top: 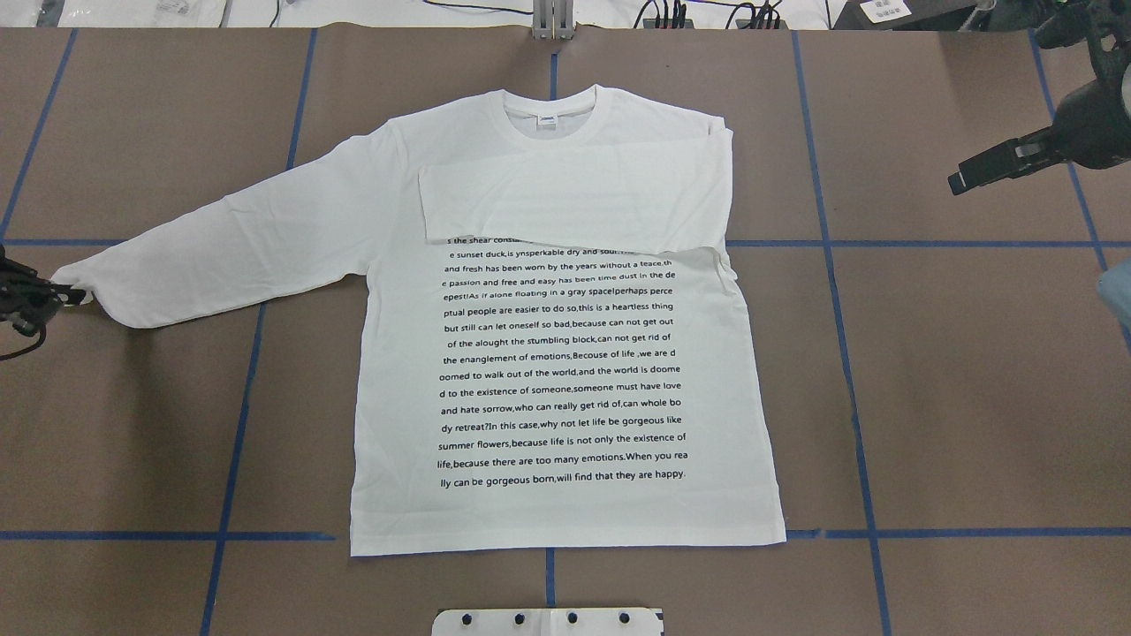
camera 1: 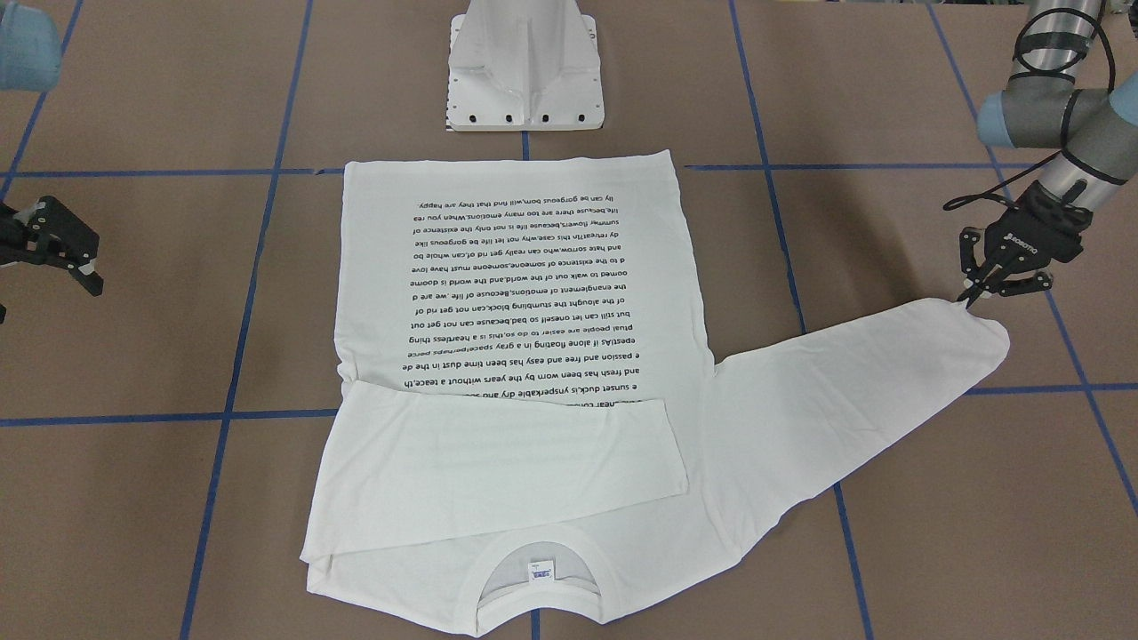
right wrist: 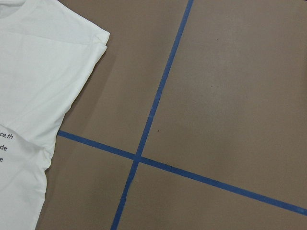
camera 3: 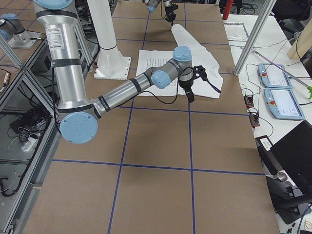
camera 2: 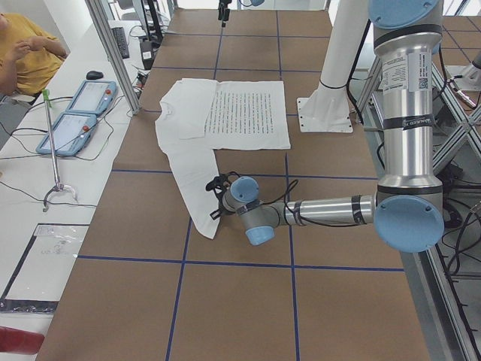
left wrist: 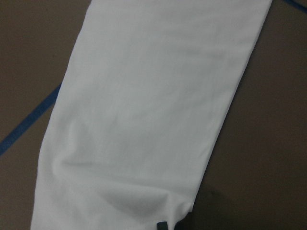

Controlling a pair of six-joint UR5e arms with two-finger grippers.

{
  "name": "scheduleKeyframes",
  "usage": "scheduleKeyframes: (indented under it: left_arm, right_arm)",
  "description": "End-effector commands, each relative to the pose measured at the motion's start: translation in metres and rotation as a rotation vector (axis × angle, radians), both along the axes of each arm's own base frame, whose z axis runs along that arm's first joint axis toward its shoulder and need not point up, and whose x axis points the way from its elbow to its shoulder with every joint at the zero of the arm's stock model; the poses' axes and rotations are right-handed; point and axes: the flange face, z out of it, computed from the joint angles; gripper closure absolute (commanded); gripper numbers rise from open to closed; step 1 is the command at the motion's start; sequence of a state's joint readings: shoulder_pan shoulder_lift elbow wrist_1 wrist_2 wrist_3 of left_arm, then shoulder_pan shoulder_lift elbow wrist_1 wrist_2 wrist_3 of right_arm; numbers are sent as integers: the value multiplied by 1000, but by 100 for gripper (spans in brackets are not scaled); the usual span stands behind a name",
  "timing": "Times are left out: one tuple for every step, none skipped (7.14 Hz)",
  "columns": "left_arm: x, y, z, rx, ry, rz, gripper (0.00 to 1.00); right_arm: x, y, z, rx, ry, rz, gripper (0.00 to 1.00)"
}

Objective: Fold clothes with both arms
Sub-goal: 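Fold the sleeve with the left gripper across the shirt body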

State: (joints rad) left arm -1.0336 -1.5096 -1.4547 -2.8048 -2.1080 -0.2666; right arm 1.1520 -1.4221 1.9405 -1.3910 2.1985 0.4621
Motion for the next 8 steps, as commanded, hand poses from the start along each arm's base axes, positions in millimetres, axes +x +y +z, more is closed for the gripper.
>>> scheduleKeyframes:
  left_arm:
    - [14,-67,-86,-93,184,-119,100]
    - [34,-105,-138,-181,248,-165,100]
    - [51,-135,-192,-218,290,-185,100]
    - [69,-162,-251,-270,333,-210,100]
    - [97,-178,-311,-360,378,-226,100]
    - [142,-173,-359,-381,420,-214,100]
    - [185,-163,-399,-416,470,-217,100]
    - [223,-156,-426,-420,484,-203,100]
  right_arm:
    - [0,0,0,-1,-1,0,0]
    - [0,0,1,-2,1,1,0]
    - [0,-1,1,-2,1,1,0]
    - [0,-1,1,-4,0,2,0]
    - [-1,-2,1,-5,1,2,0]
    - [0,-2,1,-5,1,3,0]
    - [1,-3,1,-7,1,8,0]
    - [1,-3,1,-10,-1,10,0]
